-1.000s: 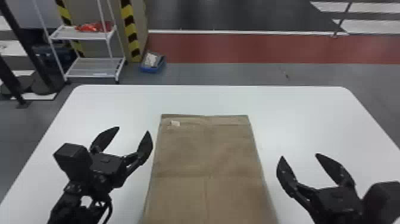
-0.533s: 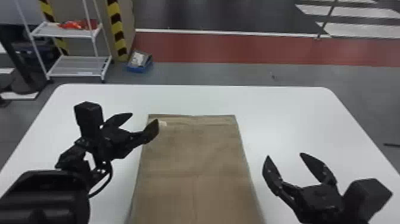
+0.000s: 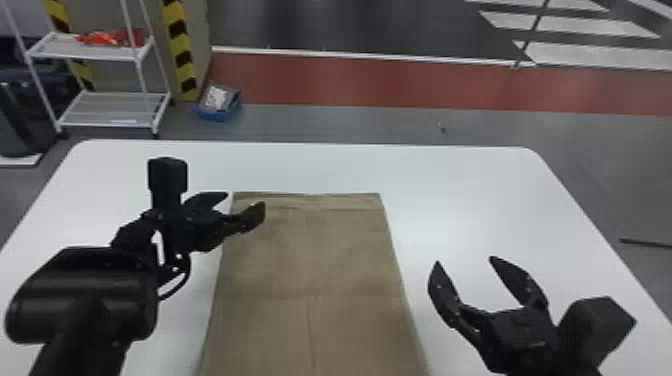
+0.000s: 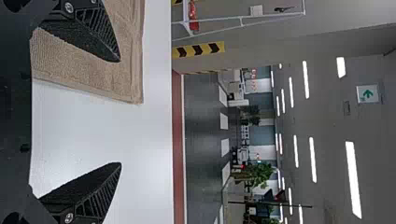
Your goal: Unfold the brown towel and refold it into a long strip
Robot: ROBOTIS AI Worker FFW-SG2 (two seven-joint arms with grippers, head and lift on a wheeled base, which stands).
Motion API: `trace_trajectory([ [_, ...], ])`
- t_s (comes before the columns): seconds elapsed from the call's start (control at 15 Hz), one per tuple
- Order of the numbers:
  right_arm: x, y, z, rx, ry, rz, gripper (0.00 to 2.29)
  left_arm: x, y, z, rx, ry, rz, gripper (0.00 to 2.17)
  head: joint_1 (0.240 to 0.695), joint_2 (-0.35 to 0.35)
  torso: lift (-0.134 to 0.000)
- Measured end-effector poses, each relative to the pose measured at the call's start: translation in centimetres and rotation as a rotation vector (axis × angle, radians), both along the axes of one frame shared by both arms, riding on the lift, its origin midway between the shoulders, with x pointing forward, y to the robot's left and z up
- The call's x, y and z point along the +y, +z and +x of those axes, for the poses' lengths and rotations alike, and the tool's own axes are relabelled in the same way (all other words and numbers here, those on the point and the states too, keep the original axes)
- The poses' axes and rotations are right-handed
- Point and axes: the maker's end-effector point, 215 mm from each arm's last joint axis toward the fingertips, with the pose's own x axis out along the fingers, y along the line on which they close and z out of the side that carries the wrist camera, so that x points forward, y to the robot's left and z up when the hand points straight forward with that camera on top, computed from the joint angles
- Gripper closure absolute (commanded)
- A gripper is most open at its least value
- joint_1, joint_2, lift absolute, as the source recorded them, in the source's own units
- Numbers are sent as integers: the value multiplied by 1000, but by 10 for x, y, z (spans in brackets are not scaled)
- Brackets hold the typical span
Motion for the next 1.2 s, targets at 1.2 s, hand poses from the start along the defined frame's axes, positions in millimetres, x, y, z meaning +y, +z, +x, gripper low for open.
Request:
trace_trajectory([
  [1.2,1,-4,3,4,0,8,87,33,-34,13,33,50,47,549,695,-74,-123],
])
